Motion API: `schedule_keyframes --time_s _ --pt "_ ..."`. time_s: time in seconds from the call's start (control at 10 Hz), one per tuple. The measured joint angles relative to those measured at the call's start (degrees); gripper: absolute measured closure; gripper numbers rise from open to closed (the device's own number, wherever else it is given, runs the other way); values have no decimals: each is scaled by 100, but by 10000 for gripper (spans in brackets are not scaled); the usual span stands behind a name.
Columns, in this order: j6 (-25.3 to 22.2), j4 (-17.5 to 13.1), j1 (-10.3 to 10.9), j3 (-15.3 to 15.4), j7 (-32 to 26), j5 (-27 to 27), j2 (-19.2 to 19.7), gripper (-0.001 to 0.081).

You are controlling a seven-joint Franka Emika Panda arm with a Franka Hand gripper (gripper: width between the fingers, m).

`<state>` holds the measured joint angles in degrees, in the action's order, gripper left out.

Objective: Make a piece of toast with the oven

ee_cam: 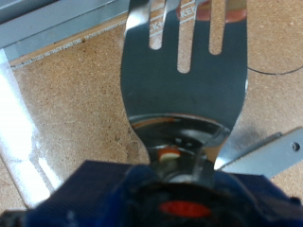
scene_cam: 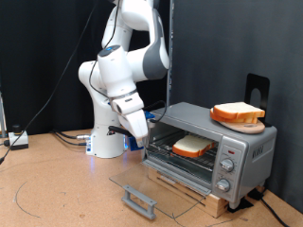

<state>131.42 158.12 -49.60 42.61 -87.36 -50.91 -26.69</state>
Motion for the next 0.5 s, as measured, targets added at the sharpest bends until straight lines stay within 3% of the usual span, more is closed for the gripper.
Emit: schedule_keyframes --time_s 0.3,0.5 --pt "-401 -113 -52 -571 -249 -223 2 339" --pt "-581 -134 -50 -607 -242 -171 -17 339"
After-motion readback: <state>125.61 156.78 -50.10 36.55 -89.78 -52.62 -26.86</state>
